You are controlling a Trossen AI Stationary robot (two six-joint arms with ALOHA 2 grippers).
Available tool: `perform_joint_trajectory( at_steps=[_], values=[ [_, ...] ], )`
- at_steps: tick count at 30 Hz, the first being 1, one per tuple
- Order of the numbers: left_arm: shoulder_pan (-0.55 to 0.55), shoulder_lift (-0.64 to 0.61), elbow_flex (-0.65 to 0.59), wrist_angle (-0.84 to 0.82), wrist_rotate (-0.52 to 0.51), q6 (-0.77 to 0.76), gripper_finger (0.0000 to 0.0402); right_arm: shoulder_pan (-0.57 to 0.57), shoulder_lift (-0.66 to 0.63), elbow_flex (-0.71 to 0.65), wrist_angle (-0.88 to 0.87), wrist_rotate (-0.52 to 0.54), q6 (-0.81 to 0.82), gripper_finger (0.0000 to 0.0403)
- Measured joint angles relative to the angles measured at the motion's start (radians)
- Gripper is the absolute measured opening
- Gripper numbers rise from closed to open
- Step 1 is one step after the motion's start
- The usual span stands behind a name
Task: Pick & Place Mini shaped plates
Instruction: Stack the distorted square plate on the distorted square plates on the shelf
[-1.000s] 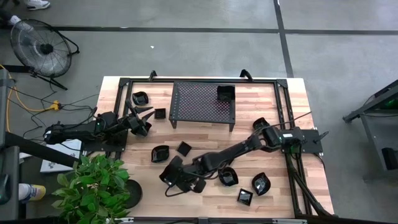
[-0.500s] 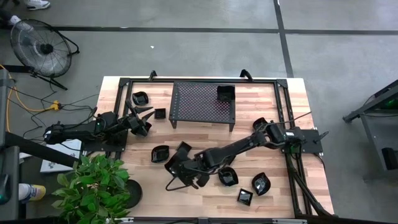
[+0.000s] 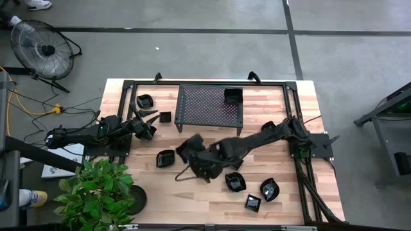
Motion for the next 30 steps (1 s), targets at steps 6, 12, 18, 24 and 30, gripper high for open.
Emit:
perform_joint_trajectory(
  at_steps=[6, 12, 18, 24, 30],
  values=[
    [0.000, 0.000, 0.000, 0.000, 0.000, 0.000, 0.0092, -0.074, -0.096, 0.000, -0.089, 0.011, 0.069, 0.0000],
    [0.000, 0.000, 0.000, 0.000, 0.002, 0.000, 0.0092, -0.158, -0.198, 0.000, -0.148, 0.028, 0.105, 0.0000],
    [0.000, 0.000, 0.000, 0.000, 0.001, 0.000, 0.0092, -0.242, -0.303, 0.000, -0.243, 0.034, 0.123, 0.0000],
    [0.000, 0.000, 0.000, 0.000, 0.001, 0.000, 0.0092, -0.307, -0.387, 0.000, -0.318, 0.031, 0.126, 0.0000],
    [0.000, 0.000, 0.000, 0.000, 0.002, 0.000, 0.0092, -0.359, -0.460, 0.000, -0.413, 0.019, 0.170, 0.0000]
  ],
)
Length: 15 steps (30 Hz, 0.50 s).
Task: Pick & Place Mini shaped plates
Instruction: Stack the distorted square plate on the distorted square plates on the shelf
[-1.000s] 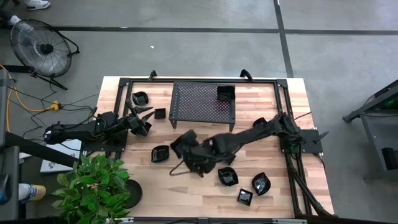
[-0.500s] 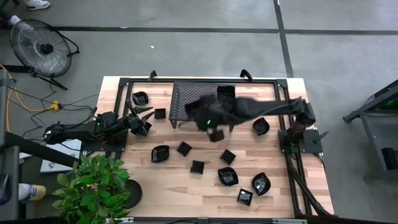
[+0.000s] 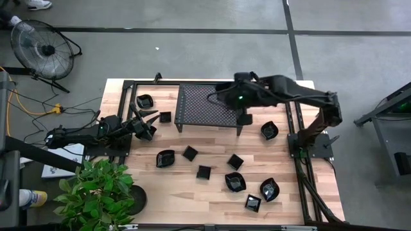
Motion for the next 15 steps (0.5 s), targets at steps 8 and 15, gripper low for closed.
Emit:
perform_joint_trajectory(
  at_steps=[8, 15],
  values=[
    [0.000, 0.000, 0.000, 0.000, 0.000, 0.000, 0.0092, -0.049, -0.079, 0.000, -0.041, -0.060, 0.024, 0.0000],
    [0.000, 0.000, 0.000, 0.000, 0.000, 0.000, 0.0092, -0.055, -0.136, -0.053, -0.092, -0.058, 0.028, 0.0000]
  ],
)
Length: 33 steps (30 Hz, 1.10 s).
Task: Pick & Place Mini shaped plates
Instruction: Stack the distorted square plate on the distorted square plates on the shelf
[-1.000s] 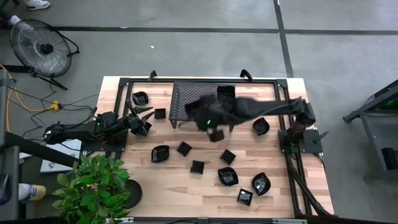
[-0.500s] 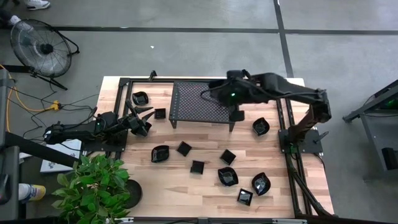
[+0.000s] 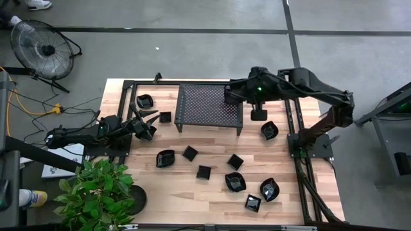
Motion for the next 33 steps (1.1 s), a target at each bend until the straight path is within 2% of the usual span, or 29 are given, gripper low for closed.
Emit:
perform_joint_trajectory(
  at_steps=[3, 6, 8, 14, 18, 23, 28, 33],
  values=[
    [0.000, 0.000, 0.000, 0.000, 0.000, 0.000, 0.0092, -0.001, -0.082, -0.146, 0.054, -0.001, -0.006, 0.0000],
    [0.000, 0.000, 0.000, 0.000, 0.000, 0.000, 0.0092, -0.008, -0.186, -0.312, 0.179, 0.019, -0.038, 0.0000],
    [0.000, 0.000, 0.000, 0.000, 0.000, 0.000, 0.0092, -0.024, -0.248, -0.402, 0.266, -0.009, -0.063, 0.0000],
    [0.000, 0.000, 0.000, 0.000, 0.000, 0.000, 0.0092, -0.098, -0.338, -0.563, 0.404, -0.091, -0.134, 0.0000],
    [0.000, 0.000, 0.000, 0.000, 0.000, 0.000, 0.0092, -0.161, -0.323, -0.602, 0.482, -0.177, -0.163, 0.0000],
    [0.000, 0.000, 0.000, 0.000, 0.000, 0.000, 0.0092, -0.210, -0.248, -0.608, 0.550, -0.218, -0.181, 0.0000],
    [0.000, 0.000, 0.000, 0.000, 0.000, 0.000, 0.0092, -0.234, -0.165, -0.608, 0.594, -0.211, -0.188, 0.0000],
    [0.000, 0.000, 0.000, 0.000, 0.000, 0.000, 0.0092, -0.236, -0.110, -0.608, 0.600, -0.157, -0.208, 0.0000]
  ],
)
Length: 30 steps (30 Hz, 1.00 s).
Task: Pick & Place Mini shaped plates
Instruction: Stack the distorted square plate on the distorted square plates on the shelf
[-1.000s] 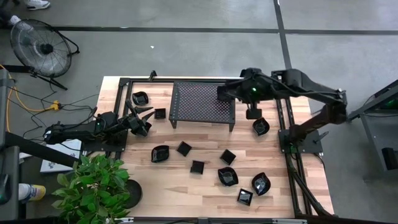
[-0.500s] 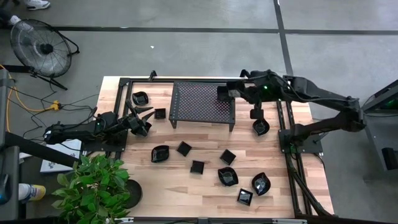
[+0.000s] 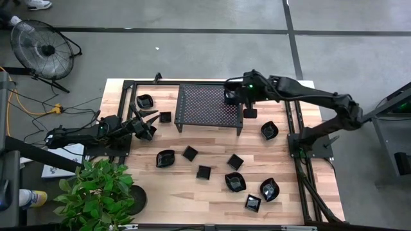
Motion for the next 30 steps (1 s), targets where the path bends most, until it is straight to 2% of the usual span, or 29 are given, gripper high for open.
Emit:
perform_joint_trajectory(
  at_steps=[9, 23, 30],
  values=[
    [0.000, 0.000, 0.000, 0.000, 0.000, 0.000, 0.0092, 0.003, 0.026, -0.002, 0.016, 0.000, -0.003, 0.0000],
    [0.000, 0.000, 0.000, 0.000, 0.000, 0.000, 0.0092, 0.015, 0.026, -0.003, -0.008, -0.001, 0.108, 0.0000],
    [0.000, 0.000, 0.000, 0.000, 0.000, 0.000, 0.0092, 0.014, 0.026, -0.003, -0.021, -0.010, 0.109, 0.0000]
  ],
)
